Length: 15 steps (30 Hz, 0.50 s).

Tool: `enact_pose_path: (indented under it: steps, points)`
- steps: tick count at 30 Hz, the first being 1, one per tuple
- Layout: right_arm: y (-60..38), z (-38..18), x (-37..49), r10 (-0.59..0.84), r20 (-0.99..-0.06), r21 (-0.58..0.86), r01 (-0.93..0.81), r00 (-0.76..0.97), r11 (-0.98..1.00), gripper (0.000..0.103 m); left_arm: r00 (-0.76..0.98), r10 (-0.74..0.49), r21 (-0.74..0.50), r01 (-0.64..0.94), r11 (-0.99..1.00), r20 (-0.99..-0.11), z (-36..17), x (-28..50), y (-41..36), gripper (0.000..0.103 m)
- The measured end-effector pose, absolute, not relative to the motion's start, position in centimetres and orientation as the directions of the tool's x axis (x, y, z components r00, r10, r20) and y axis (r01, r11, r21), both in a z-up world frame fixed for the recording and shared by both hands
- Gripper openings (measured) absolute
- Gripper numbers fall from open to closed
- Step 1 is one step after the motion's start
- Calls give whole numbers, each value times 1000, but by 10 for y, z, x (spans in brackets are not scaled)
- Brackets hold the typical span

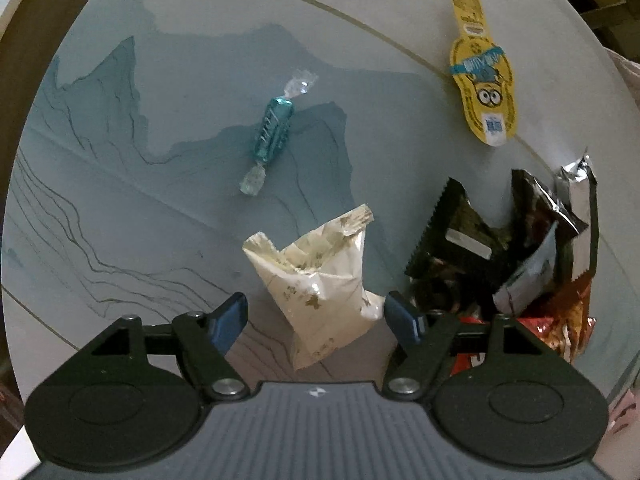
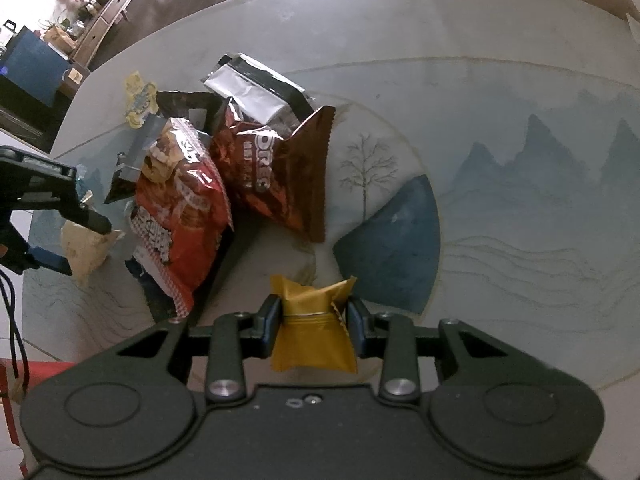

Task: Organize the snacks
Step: 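Close the left tool on the cream pastry while the right tool grips the yellow candy, then carry the pastry in the left tool and the yellow candy in the right tool into the box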

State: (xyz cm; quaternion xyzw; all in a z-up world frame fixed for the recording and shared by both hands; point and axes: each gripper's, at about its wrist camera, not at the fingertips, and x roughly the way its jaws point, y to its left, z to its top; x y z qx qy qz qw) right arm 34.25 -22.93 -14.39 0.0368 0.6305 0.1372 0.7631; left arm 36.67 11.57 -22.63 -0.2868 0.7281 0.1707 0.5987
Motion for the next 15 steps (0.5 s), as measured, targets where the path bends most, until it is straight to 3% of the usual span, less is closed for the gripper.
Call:
enact_pose_path:
  steps: [1,3,15]
  points:
    - [-230,-145,342,257,-952,231,-162,166,959,34,-116,-220,-101,-625,774,-969,-228,366,118,72]
    - [-230,-145,342,262,-951,236,-162,164,958,34,-116,-246,-121,-628,769,-962,-232,365,119,53]
    - [-230,-129,334,275,-943,243,-176,189,954,34,-55,-212,-141,-583,800,-976,-222,348,116,40]
